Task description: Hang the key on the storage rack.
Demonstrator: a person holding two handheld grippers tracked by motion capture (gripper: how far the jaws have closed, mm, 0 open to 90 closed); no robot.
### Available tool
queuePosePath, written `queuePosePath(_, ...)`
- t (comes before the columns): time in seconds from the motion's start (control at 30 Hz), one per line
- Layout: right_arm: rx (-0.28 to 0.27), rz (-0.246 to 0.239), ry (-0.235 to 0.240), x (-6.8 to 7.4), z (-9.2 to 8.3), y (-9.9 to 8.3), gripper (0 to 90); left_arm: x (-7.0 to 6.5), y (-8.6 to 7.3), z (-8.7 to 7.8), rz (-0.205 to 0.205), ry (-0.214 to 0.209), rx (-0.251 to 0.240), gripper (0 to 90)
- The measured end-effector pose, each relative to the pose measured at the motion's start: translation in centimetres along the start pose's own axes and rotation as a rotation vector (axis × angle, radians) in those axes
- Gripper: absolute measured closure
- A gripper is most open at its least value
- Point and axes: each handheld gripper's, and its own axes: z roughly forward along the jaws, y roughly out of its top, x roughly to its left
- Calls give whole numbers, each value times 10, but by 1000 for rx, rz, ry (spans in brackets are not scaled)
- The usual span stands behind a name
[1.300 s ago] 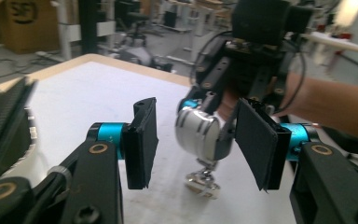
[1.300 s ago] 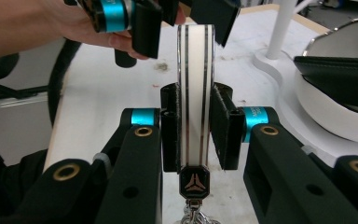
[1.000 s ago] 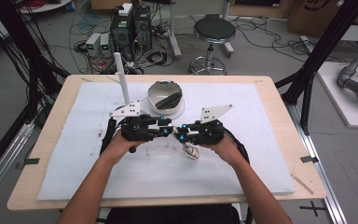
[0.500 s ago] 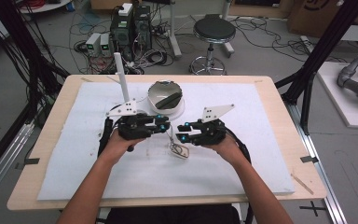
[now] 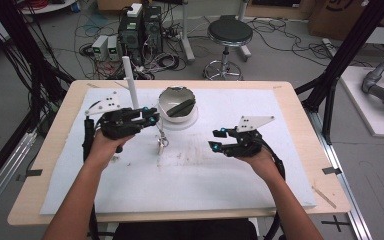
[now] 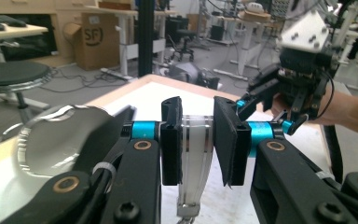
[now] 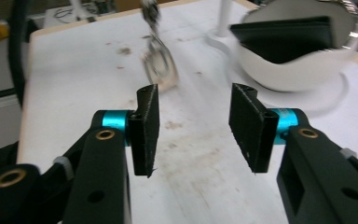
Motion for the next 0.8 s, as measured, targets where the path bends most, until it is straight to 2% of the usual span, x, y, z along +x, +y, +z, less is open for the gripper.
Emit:
queuePosePath(0.27,13,11,-145,-6,-24,-5,423,18,26,-26,12,89,-7,730)
queuePosePath(0.43,18,16,-184,-8,-33,-7,420,31,36,-35,4,134,-13,730)
queuePosePath(0.67,9,15,-210,-12,-41,-11,416,58,47,-37,-27,136,-18,729)
queuePosePath(0.8,0,18,-210,-13,-44,-11,416,71,51,-36,-47,146,-47,729)
